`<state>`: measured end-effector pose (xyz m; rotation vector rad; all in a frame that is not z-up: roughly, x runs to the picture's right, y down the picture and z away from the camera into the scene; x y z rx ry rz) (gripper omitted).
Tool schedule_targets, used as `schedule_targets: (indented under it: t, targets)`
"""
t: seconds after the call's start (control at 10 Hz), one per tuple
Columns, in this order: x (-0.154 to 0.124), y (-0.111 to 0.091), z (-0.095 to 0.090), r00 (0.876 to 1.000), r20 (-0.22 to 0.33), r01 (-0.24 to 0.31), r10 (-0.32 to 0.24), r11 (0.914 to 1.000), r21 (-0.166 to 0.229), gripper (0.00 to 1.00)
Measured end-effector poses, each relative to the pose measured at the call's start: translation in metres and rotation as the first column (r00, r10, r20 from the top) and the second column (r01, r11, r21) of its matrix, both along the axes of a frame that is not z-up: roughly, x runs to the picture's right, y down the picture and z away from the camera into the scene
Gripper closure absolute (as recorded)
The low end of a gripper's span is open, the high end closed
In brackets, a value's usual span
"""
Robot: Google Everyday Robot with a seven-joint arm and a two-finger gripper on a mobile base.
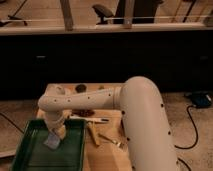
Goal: Wipe tray with sponge
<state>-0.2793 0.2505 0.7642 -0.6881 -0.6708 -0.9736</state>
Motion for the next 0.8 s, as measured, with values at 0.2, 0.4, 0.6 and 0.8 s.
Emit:
schedule_targets:
  t: [0.2, 0.4, 0.6, 0.8]
  targets:
    - [-0.003, 0.022, -0.015, 0.997, 0.058, 0.054, -0.054, 0.9984, -0.014, 1.00]
    - [0.013, 0.035, -0.023, 0.996, 0.063, 0.064, -0.062, 0.9976, -0.025, 1.00]
    - [0.044, 0.036, -0.021, 0.999, 0.027, 0.037, -0.036, 0.9988, -0.033, 1.00]
    - [0.072, 0.028, -0.015, 1.000, -0.022, -0.004, 0.004, 0.9996, -0.028, 1.00]
